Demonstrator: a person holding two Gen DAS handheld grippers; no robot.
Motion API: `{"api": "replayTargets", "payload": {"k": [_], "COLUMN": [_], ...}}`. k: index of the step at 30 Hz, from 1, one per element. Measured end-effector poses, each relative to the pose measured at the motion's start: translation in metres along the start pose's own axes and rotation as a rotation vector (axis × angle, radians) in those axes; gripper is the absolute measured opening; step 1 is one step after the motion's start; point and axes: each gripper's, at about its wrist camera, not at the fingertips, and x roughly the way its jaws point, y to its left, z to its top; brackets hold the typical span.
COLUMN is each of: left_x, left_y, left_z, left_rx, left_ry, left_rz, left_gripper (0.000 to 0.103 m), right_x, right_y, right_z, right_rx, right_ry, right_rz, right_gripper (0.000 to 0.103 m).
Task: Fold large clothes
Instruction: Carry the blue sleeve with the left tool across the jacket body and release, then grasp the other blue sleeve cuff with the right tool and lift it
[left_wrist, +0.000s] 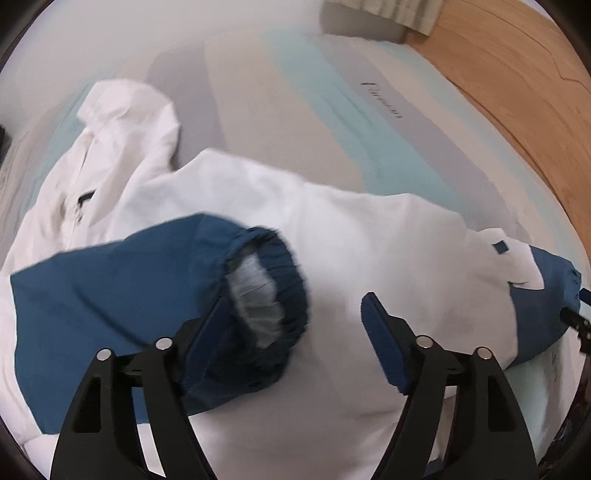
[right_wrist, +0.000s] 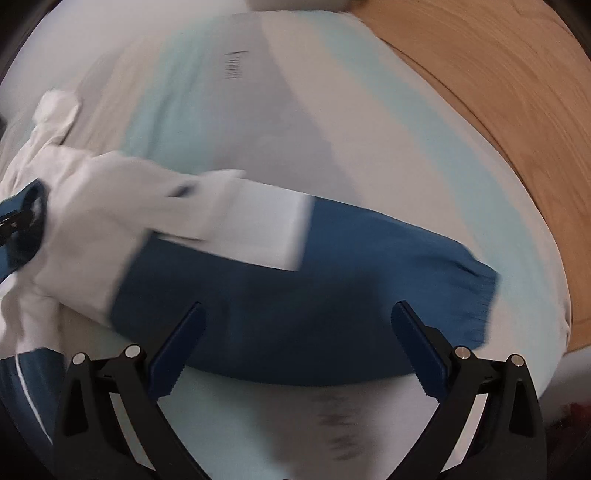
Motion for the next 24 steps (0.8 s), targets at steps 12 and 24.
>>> {"api": "replayTargets", "payload": {"k": [12, 24], "left_x": [-0.005, -0.017], "left_y": [-0.019, 0.012], "left_z": [0.005, -0.01], "left_rx": [0.052, 0.012], "left_ry": [0.079, 0.123], "left_rz": [0.039, 0.063], "left_gripper": [0.097, 0.097], "right_x": [0.041, 0.07], "right_y": [-0.138, -0.155], "right_z": [-0.009, -0.018], "right_rx": [0.24, 0.341], "right_ry": [0.087, 0.138], "right_rz": [0.046, 0.129], "right_gripper": [0.096, 0.078]}}
